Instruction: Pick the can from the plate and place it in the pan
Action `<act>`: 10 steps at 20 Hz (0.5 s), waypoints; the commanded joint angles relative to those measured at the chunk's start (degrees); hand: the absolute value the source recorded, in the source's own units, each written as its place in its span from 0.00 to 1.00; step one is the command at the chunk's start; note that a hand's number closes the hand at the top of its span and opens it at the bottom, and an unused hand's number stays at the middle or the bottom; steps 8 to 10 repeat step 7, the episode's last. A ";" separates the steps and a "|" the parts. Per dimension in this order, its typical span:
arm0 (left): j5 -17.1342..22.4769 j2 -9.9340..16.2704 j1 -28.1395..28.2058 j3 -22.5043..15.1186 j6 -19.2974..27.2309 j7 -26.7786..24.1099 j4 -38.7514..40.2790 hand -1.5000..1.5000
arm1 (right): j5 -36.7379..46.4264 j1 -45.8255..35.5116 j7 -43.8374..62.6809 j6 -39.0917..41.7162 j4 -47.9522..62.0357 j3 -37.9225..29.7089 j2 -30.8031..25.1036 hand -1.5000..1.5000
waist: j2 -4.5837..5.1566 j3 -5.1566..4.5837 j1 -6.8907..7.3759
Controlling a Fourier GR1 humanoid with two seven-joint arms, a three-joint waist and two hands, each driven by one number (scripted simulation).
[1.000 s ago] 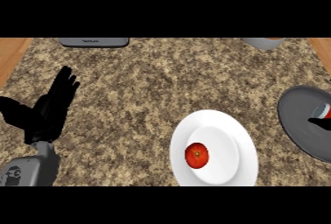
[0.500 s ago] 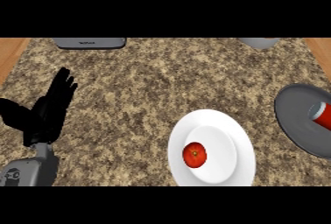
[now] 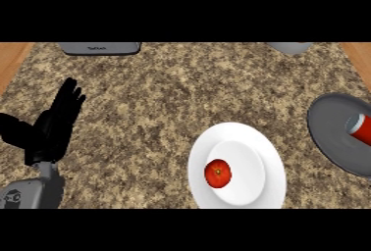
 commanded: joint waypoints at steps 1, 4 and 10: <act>0.94 1.77 -1.32 1.71 -0.37 1.92 -0.75 0.50 | -1.85 5.82 -10.39 7.50 0.03 0.27 1.05 0.00 | -0.07 -0.03 0.12; 0.87 0.83 0.66 0.42 -0.40 2.37 -3.60 0.50 | -3.49 7.08 -10.77 9.60 0.34 -0.05 -2.00 0.00 | -0.15 0.04 0.32; 0.05 -0.65 -1.11 -0.57 0.29 1.48 -0.64 0.50 | -3.46 8.17 -12.42 8.00 -0.07 1.70 -0.67 0.00 | -0.03 0.05 0.13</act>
